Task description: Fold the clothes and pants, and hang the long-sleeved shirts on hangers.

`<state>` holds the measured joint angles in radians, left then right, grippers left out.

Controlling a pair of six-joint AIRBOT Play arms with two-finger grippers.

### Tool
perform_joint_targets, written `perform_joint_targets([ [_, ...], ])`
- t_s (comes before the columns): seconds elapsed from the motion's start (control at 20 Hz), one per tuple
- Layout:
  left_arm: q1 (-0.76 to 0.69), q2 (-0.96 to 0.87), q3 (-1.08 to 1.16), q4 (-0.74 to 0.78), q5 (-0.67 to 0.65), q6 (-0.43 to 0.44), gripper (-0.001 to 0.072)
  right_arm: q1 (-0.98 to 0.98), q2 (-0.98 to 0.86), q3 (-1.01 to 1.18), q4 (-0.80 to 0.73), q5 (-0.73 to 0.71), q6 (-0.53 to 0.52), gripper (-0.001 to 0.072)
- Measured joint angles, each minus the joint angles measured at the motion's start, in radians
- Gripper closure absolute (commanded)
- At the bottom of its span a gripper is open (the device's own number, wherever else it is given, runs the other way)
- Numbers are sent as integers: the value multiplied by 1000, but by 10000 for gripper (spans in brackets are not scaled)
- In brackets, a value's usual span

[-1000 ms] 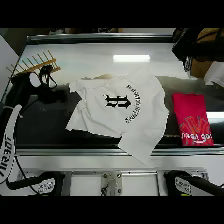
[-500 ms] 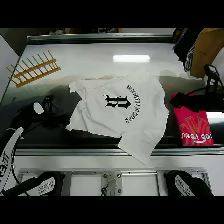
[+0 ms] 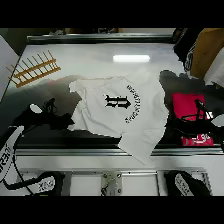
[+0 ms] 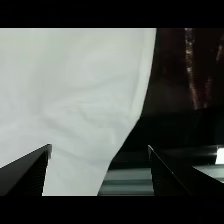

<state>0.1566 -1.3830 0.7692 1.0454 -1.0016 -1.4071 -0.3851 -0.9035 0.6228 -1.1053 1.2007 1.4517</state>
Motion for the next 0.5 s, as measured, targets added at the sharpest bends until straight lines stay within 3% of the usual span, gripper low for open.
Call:
perform_joint_targets([
  [0.25,-10,-2,0,-19,-19,11,695,-58,-16,-150,16,-61,50,54],
  [0.5,-11,-2,0,-25,-30,13,695,19,-89,-223,107,-219,64,54],
])
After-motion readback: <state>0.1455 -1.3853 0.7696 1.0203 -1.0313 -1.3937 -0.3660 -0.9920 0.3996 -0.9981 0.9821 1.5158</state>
